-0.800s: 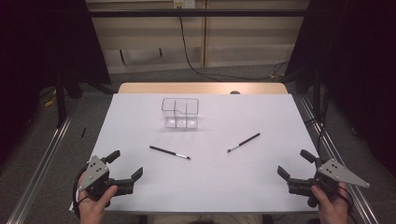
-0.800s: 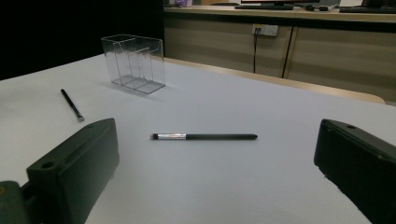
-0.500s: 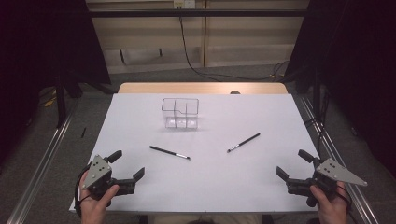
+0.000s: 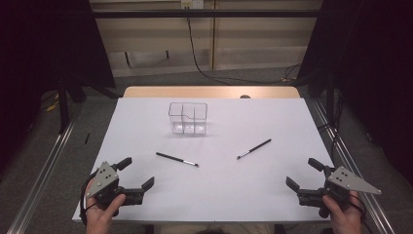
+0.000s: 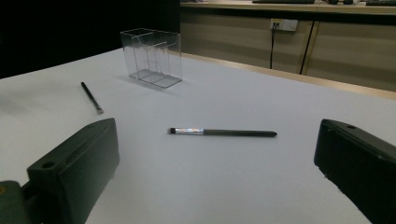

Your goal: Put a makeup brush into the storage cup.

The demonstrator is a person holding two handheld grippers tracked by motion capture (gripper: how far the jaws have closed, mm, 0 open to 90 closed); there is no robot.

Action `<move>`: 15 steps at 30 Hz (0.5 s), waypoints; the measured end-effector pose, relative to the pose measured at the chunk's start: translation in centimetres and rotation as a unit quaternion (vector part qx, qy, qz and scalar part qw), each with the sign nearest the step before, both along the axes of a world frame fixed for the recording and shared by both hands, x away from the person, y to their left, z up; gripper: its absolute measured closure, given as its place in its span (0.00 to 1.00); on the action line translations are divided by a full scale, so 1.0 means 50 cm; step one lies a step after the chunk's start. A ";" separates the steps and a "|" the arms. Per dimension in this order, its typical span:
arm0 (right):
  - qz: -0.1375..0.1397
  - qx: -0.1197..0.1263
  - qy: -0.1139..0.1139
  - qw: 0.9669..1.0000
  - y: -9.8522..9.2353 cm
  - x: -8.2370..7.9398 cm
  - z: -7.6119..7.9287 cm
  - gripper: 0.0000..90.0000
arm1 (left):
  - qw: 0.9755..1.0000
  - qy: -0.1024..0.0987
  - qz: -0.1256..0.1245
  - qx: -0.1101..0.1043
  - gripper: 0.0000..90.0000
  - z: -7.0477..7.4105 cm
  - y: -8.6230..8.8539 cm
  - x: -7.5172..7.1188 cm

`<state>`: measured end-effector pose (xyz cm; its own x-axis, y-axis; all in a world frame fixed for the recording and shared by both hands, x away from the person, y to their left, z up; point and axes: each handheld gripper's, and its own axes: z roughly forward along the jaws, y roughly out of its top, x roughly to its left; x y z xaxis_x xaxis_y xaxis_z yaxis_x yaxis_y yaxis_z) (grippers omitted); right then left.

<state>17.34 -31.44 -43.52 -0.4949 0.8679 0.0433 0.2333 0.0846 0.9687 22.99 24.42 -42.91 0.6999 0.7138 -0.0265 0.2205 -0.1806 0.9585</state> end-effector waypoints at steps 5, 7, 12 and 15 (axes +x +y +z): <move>0.001 0.005 0.004 1.000 0.002 -0.001 0.000 0.00 | 1.000 0.001 -0.009 -0.004 0.01 0.012 -0.006 0.004; 0.003 0.005 0.005 1.000 0.002 -0.004 0.001 0.00 | 1.000 0.002 -0.017 0.002 0.01 0.016 -0.013 0.010; 0.001 0.005 0.005 1.000 0.001 -0.006 0.002 0.00 | 0.999 0.008 -0.037 0.015 0.02 0.028 -0.030 0.027; 0.000 0.006 0.006 1.000 -0.001 -0.006 0.001 0.00 | 0.999 0.007 -0.048 0.025 0.03 0.039 -0.043 0.039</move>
